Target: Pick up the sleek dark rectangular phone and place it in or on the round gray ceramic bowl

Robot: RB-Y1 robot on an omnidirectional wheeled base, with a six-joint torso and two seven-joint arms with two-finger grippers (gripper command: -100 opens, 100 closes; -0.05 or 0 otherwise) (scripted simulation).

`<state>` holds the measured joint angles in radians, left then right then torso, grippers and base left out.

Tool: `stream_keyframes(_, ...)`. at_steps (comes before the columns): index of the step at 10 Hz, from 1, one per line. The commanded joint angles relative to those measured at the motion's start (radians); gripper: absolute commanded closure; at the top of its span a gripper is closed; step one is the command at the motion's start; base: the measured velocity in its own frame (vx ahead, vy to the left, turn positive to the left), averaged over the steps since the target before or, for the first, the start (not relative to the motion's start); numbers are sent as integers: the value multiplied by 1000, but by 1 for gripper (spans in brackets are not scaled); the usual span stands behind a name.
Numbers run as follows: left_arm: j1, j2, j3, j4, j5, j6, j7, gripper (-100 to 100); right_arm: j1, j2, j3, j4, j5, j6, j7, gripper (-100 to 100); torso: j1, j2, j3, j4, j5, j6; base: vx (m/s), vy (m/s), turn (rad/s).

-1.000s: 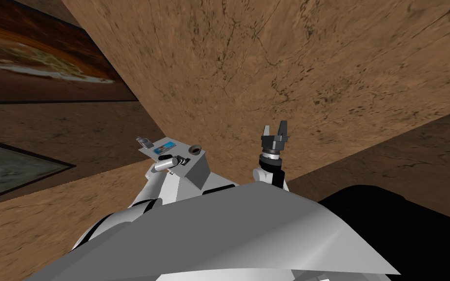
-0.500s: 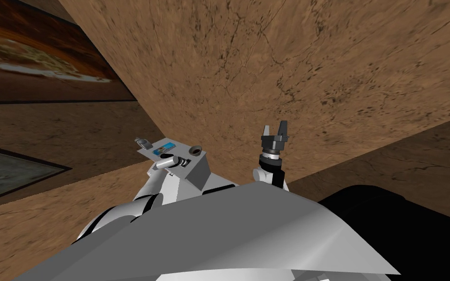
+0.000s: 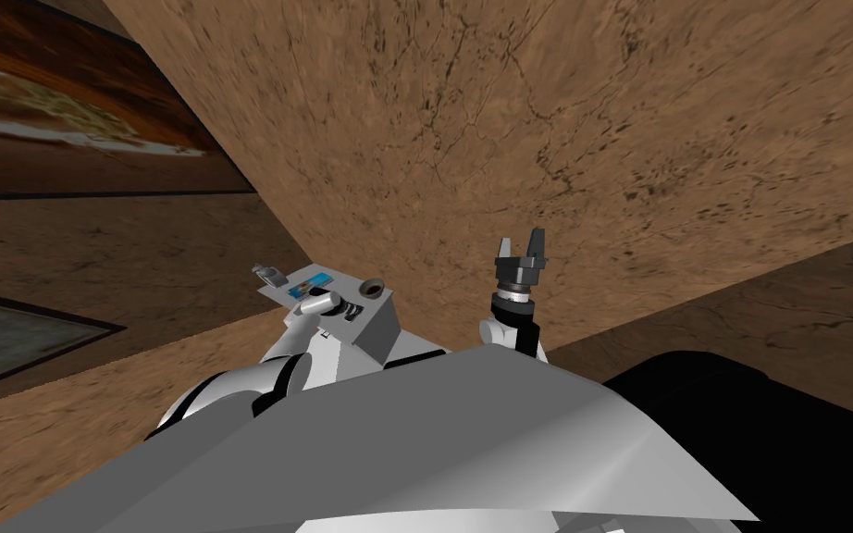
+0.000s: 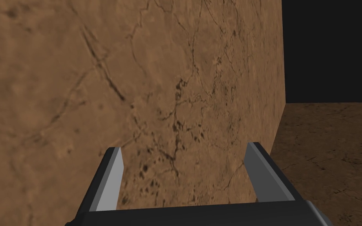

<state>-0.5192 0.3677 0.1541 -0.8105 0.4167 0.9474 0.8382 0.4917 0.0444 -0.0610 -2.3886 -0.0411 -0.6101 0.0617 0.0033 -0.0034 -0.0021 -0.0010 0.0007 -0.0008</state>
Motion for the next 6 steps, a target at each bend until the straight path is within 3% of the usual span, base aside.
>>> stream_keyframes(1,-27,5,-11,50,13,50,21,-100,0,0,0,0,0,0,0,0,0,0,0,0,0,0,38,39,-20)
stream_keyframes(6,-96,26,-39,171,50,152,65,-100,0,0,0,0,0,0,0,0,-1,1,1,0,0,0,38,38,-24)
